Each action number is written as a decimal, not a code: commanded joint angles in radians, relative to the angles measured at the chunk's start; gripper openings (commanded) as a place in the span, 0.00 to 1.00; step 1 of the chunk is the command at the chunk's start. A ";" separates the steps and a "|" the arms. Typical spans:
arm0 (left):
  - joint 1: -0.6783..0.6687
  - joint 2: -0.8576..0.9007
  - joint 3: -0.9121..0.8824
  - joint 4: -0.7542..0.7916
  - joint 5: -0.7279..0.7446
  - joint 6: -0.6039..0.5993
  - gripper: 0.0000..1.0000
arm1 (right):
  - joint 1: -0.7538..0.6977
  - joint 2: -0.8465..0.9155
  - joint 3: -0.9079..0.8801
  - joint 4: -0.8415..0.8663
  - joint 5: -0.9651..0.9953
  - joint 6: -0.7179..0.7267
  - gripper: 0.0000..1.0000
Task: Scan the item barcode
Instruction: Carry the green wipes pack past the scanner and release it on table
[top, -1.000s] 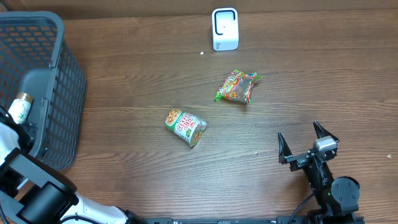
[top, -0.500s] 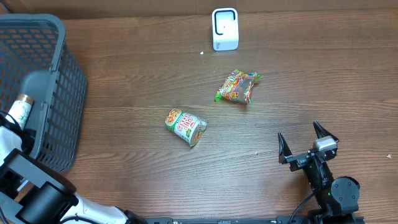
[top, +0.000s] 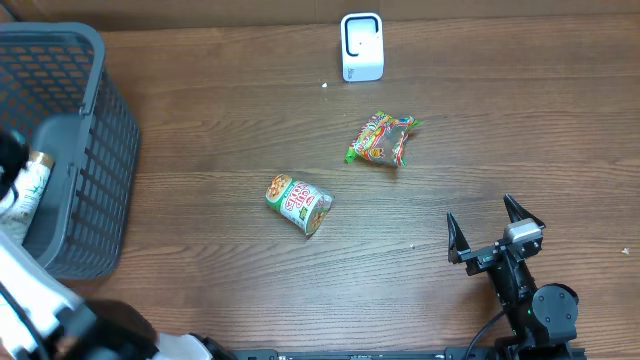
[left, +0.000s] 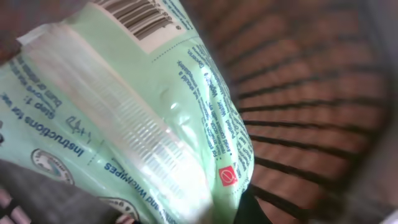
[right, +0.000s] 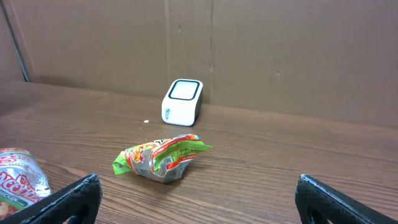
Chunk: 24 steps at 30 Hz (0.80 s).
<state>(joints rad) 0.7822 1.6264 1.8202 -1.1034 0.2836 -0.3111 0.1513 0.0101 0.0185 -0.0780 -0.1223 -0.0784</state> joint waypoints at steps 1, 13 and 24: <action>-0.163 -0.145 0.085 -0.018 0.056 0.105 0.04 | 0.004 -0.007 -0.011 0.005 0.006 0.003 1.00; -0.958 0.003 0.063 0.089 -0.131 0.079 0.04 | 0.004 -0.007 -0.011 0.005 0.006 0.003 1.00; -1.264 0.378 0.064 0.283 -0.045 0.083 0.04 | 0.004 -0.007 -0.011 0.005 0.006 0.003 1.00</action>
<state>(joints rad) -0.4309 1.9450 1.8862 -0.8455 0.2081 -0.2321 0.1513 0.0101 0.0185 -0.0784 -0.1226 -0.0784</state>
